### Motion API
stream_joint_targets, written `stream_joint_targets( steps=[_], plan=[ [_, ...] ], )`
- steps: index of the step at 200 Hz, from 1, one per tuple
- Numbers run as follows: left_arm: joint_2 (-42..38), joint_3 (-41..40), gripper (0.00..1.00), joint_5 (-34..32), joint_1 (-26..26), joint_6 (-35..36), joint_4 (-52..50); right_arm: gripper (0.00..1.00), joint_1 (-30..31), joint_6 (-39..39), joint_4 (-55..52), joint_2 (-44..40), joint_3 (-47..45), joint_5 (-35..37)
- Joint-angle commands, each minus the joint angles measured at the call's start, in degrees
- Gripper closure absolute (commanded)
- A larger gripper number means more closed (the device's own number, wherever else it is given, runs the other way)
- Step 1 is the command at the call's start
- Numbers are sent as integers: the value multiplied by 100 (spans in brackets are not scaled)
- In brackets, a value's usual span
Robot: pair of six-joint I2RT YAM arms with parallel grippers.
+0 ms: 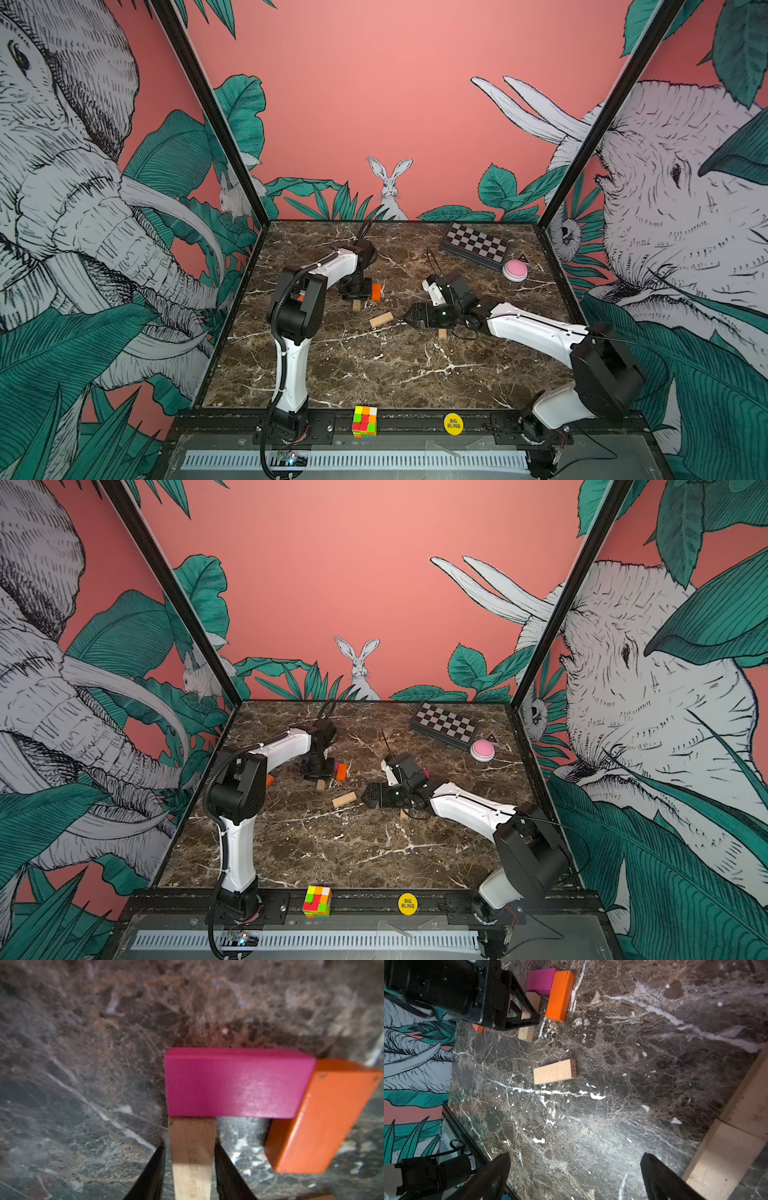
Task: Assemble the letter p with building blocks
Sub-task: Assemble the building block at the center of the board.
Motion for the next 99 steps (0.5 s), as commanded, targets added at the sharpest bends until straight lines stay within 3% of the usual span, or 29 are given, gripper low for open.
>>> stream_joint_targets(
  steps=[1,62,99],
  plan=[
    [188,-256,48,-18,-40,-12,104,2,-5,43,157,-37,-69,6],
    [-320,-350,44,-140,-40,76,-7,2,-4,43,278,49,-59,-5],
    [-1540,-706,40,-317,-26,-214,-182,2,-5,45,318,9,15,-5]
  ],
)
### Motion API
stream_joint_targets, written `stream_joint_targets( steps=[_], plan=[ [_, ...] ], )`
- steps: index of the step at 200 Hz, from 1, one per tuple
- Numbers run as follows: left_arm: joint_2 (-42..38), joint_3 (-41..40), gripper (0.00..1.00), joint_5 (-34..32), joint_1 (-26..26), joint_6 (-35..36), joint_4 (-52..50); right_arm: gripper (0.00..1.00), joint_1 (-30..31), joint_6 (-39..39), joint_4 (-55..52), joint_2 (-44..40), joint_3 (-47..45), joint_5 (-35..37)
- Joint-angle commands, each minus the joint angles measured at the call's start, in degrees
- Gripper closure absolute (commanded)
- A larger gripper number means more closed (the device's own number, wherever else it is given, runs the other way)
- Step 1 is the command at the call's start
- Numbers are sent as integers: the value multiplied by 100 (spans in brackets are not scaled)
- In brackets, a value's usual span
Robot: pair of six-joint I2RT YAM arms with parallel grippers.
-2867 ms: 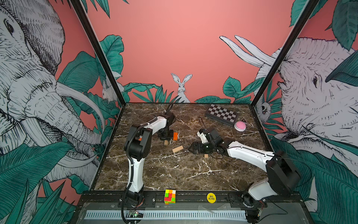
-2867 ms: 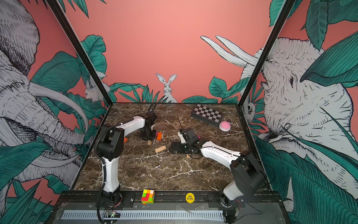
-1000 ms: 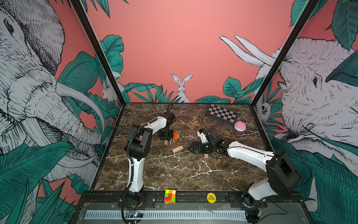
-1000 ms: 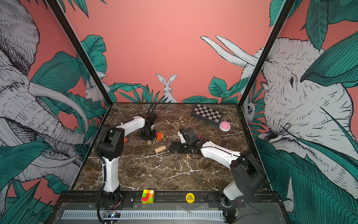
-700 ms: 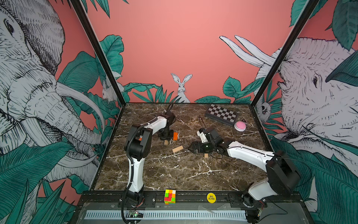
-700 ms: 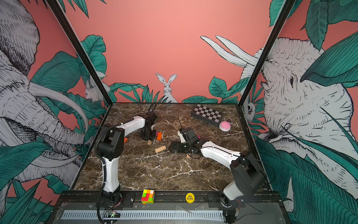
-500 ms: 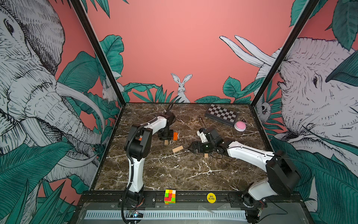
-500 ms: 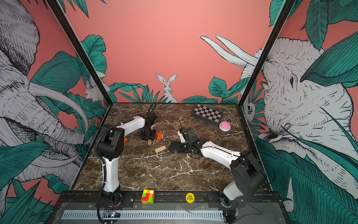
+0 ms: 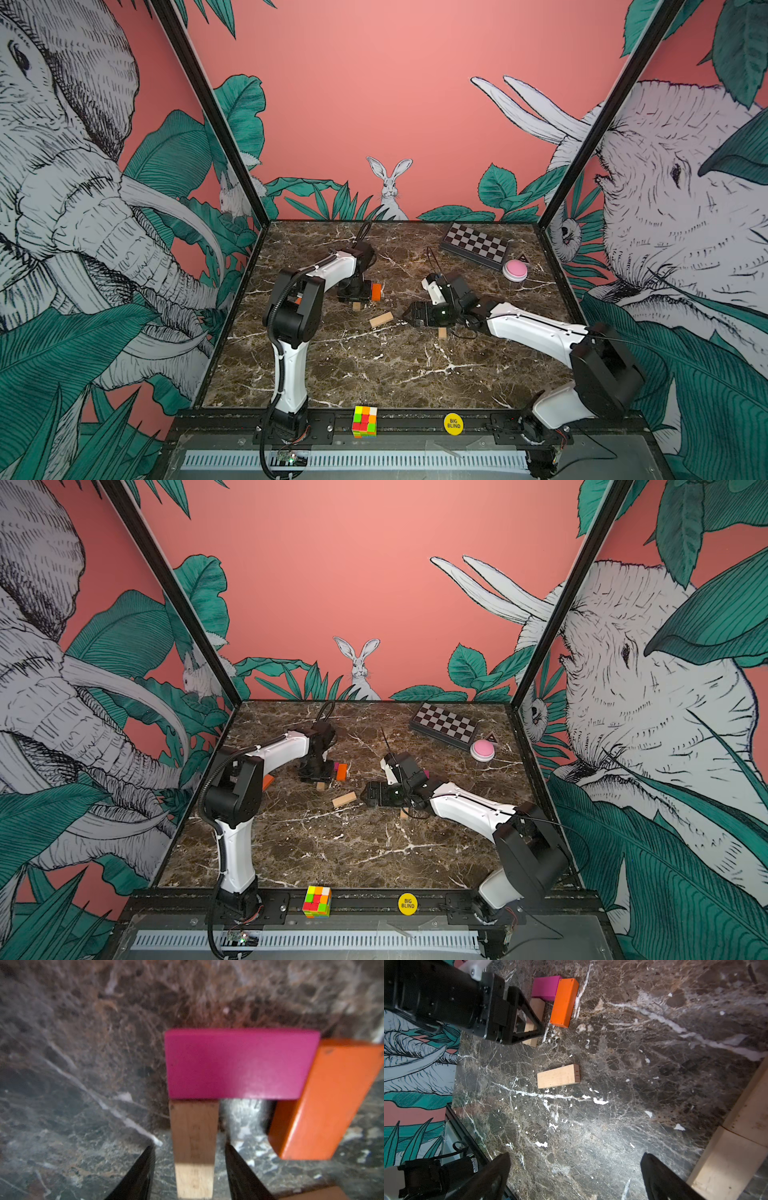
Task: Assemble the letter p with building blocks
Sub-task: Assemble the building block at the center of the board, then pick up the building block from the center of the board.
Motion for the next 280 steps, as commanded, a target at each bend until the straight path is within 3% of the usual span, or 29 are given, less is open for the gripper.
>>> stream_joint_targets(
  steps=[1,40,69,95,149,240,280],
  plan=[
    [-1112,-230,40,-222,-11,-227,-300,2,-5,26,174,-2,15,-3],
    [-2578,-868,23,-351,378,-894,-431,2,31,-136,102,-59,180,73],
    [-3098,-1211,1,-506,919,-1008,-433,2,25,-209,162,55,273,-14],
    [-2950,-1405,1,-87,1608,-1409,-554,2,37,-231,285,82,246,-93],
    [-2108,-1463,1,-256,2377,-2772,-107,2,35,-231,352,2,132,-173],
    [-792,-827,4,-514,2518,-3127,246,2,29,-275,96,-487,-171,85],
    [-487,-765,13,-569,2561,-3155,440,2,29,-318,-25,-528,-168,161]
  ],
)
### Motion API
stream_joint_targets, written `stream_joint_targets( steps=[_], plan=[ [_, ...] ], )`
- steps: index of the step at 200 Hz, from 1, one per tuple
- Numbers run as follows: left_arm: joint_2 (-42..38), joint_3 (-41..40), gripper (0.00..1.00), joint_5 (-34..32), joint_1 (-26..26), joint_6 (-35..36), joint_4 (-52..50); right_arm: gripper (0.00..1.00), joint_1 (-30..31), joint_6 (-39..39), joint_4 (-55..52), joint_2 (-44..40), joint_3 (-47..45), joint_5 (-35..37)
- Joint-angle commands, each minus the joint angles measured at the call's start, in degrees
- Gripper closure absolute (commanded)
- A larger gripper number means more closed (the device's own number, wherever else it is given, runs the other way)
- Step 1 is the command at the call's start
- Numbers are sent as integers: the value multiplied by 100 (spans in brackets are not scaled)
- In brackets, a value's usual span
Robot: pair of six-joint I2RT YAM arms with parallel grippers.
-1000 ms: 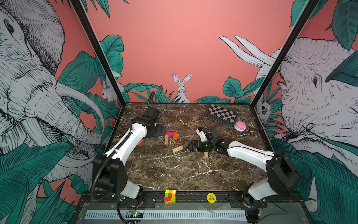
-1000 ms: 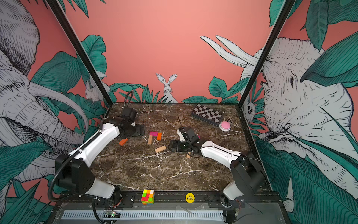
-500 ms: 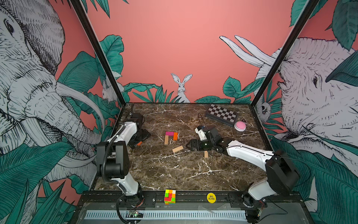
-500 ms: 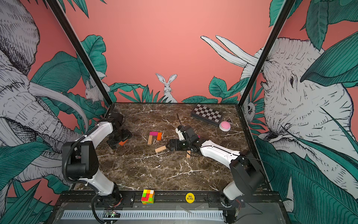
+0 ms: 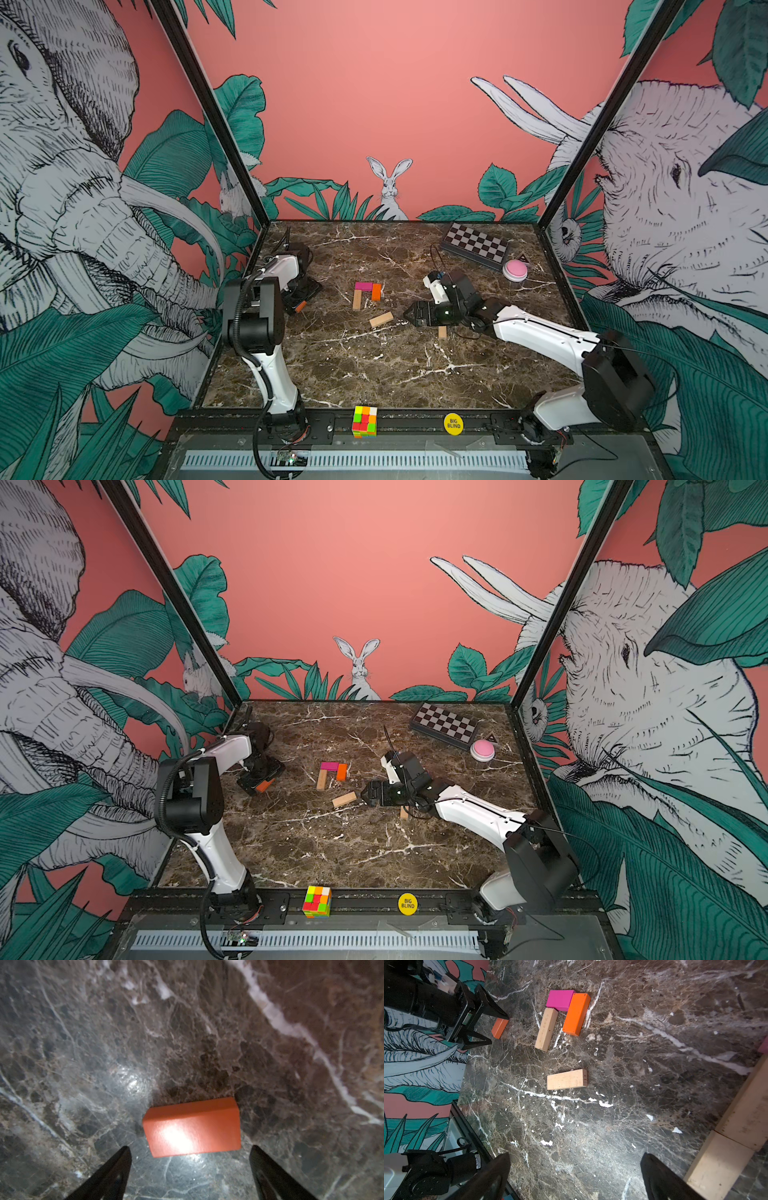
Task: Assemble the letter p with building blocks
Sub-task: Pick up the building block from the center of the board.
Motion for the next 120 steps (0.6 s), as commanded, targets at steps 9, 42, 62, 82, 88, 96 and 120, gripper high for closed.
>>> stream_joint_targets(
  steps=[9,42,62,82,88,96,120],
  plan=[
    [174,185,14,-171,55,-126,78,2,22,-135,-105,-185,-58,159],
    [264,209,18,-204,77,-105,106,2,21,-157,-177,-221,-74,200],
    [313,192,23,-220,83,-23,124,2,20,-131,-164,-212,-81,201],
    [353,153,32,-150,99,65,145,2,20,-124,-146,-205,-77,195],
    [344,116,35,-112,90,84,179,2,22,-131,-154,-203,-82,198],
    [307,49,39,-65,91,126,234,2,22,-131,-148,-203,-79,191],
    [163,-109,45,25,90,277,293,2,16,-131,-155,-194,-83,198]
  ],
)
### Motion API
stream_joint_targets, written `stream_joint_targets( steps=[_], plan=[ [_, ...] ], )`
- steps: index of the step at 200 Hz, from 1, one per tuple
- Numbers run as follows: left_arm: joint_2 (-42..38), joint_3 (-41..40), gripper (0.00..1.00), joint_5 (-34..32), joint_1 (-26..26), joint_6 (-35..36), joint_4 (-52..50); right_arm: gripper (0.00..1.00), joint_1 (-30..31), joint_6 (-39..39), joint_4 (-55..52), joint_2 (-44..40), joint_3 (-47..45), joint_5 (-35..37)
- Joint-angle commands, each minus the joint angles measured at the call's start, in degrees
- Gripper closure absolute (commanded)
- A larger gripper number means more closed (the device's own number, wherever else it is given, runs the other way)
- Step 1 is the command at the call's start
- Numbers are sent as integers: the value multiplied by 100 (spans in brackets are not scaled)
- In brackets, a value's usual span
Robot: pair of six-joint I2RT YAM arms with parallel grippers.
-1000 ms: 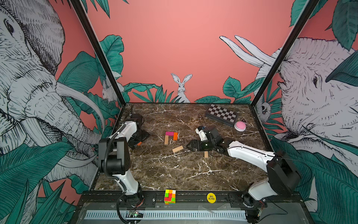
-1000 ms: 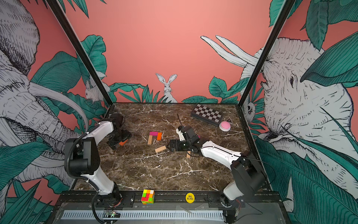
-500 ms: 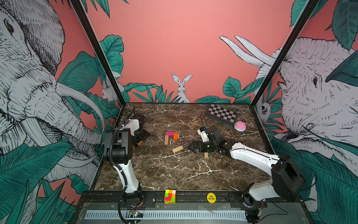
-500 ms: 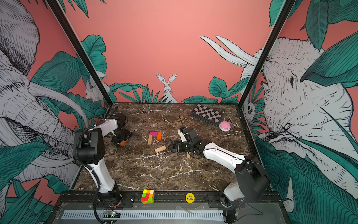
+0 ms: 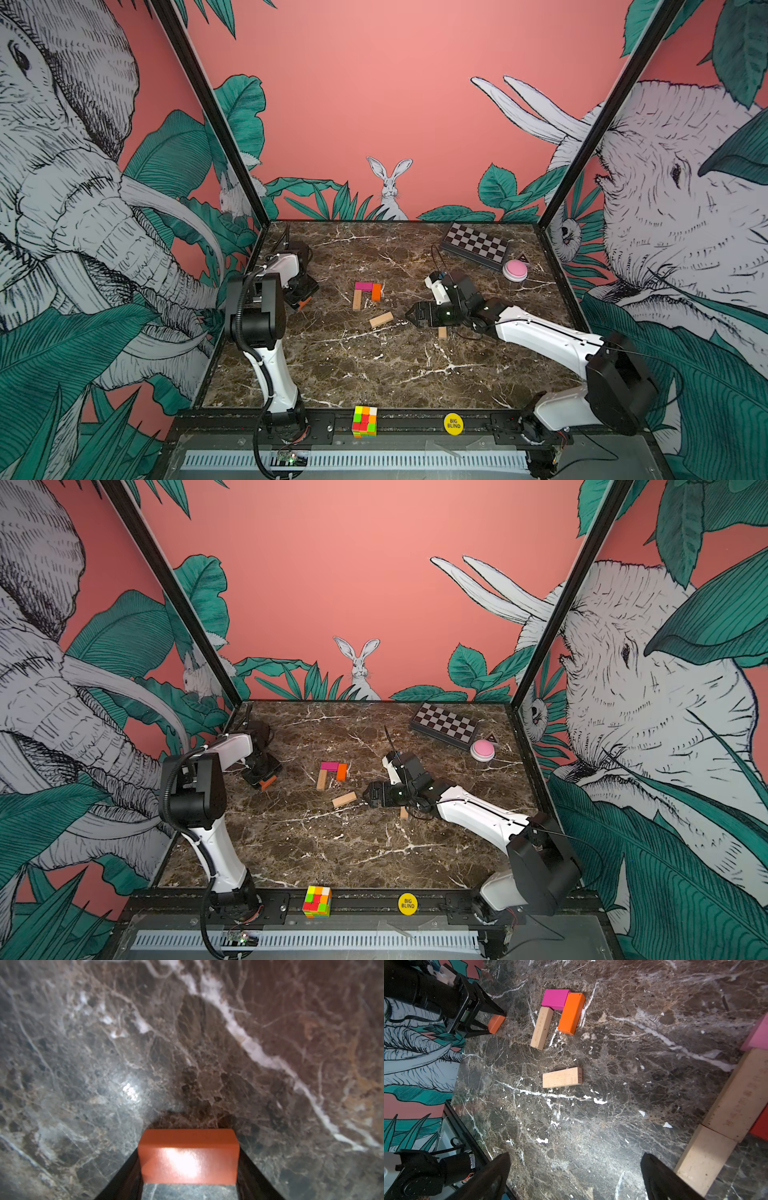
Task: Assemble the letter p with building blocks
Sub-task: Pick up the building block from the center of the board, then assemble the building block at the center of the board.
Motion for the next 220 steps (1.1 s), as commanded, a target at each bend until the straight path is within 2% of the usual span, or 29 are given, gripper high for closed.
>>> stream_joint_targets(
  steps=[1,32,54,86,111,140,165,220],
  plan=[
    [-88,-271,45,65,46,144,-11,2,15,-52,3,-89,-79,68],
    [-573,-517,49,265,-21,537,57,2,21,-70,12,-89,-103,111],
    [-1131,-659,49,354,-278,907,14,2,-4,-61,40,-96,-128,228],
    [-1781,-709,49,315,-1115,1247,-288,2,-54,5,165,-115,-124,250],
    [-2016,-703,49,172,-1997,1252,-399,2,-103,18,182,-98,-65,284],
    [-1837,-396,49,19,-2913,1173,-529,2,-154,49,184,-75,-9,319],
    [-1434,-8,49,-116,-3435,1211,-560,2,-173,130,317,-107,-49,327],
    [-552,433,49,82,-3655,1371,-358,2,-172,340,718,-283,-376,161]
  ],
)
